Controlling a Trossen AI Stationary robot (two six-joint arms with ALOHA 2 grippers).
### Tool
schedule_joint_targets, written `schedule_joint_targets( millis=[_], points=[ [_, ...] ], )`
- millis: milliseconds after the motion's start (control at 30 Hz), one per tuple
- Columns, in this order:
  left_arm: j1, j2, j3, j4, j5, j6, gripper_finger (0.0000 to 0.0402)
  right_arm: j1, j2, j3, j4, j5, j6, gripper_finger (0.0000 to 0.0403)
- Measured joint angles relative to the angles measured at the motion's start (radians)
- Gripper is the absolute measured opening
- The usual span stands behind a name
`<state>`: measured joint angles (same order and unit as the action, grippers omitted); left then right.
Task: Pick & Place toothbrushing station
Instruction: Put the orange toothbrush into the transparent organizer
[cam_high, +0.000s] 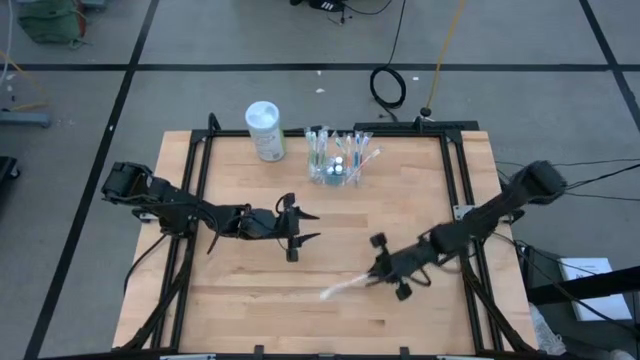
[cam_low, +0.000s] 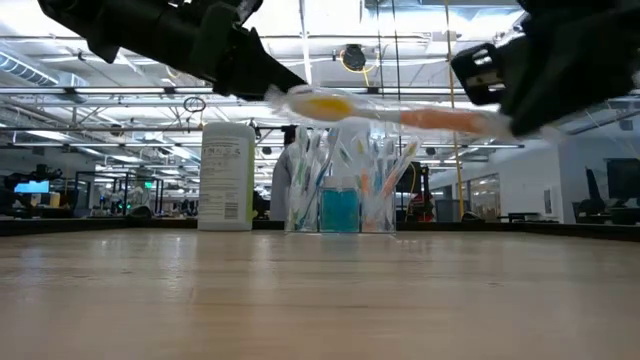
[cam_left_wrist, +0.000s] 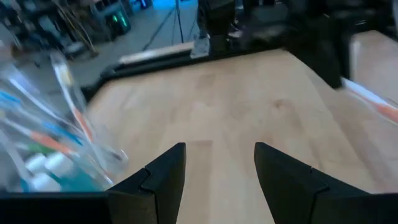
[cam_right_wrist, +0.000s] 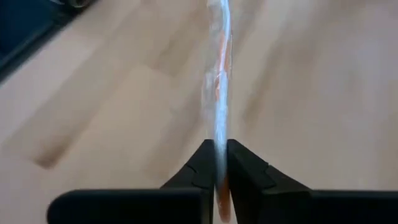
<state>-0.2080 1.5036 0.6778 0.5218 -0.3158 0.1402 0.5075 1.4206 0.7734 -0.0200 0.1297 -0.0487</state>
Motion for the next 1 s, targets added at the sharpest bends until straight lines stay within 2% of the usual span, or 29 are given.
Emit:
schedule_joint_targets(
  millis=[100,167,300,400,500,567,633,800,1000],
  points=[
    [0.021,0.0,0.0,0.03,0.0,0.069,0.0198,-0.052,-0.137,-0.005,-0.148,0.016,-0.017,0.0016],
    [0.04,0.0,0.0,0.031,0.0,0.121,0.0198,-0.082,-0.221,-0.034,-0.145,0.028,-0.051,0.0017],
    [0.094,0.006,0.0,0.026,0.0,0.202,0.0198,-0.14,-0.38,-0.137,-0.09,0.024,-0.227,0.0015],
    [0.149,0.016,0.0,0.017,0.029,0.2,0.0198,-0.205,-0.49,-0.238,0.038,0.02,-0.361,0.0015],
    [0.202,0.045,0.003,0.082,0.153,0.208,0.0198,-0.296,-0.563,-0.347,0.254,-0.109,-0.431,0.0018],
    [0.21,0.081,0.004,0.16,0.23,0.25,0.0198,-0.355,-0.584,-0.414,0.382,-0.25,-0.446,0.0018],
    [0.207,0.123,0.028,0.246,0.266,0.294,0.0198,-0.408,-0.597,-0.48,0.497,-0.331,-0.46,0.0018],
    [0.205,0.241,0.148,0.299,0.29,0.326,0.0198,-0.512,-0.602,-0.579,0.708,-0.343,-0.406,0.0018],
    [0.205,0.353,0.328,0.302,0.269,0.263,0.0198,-0.571,-0.596,-0.594,0.724,-0.344,-0.372,0.0018]
  ],
)
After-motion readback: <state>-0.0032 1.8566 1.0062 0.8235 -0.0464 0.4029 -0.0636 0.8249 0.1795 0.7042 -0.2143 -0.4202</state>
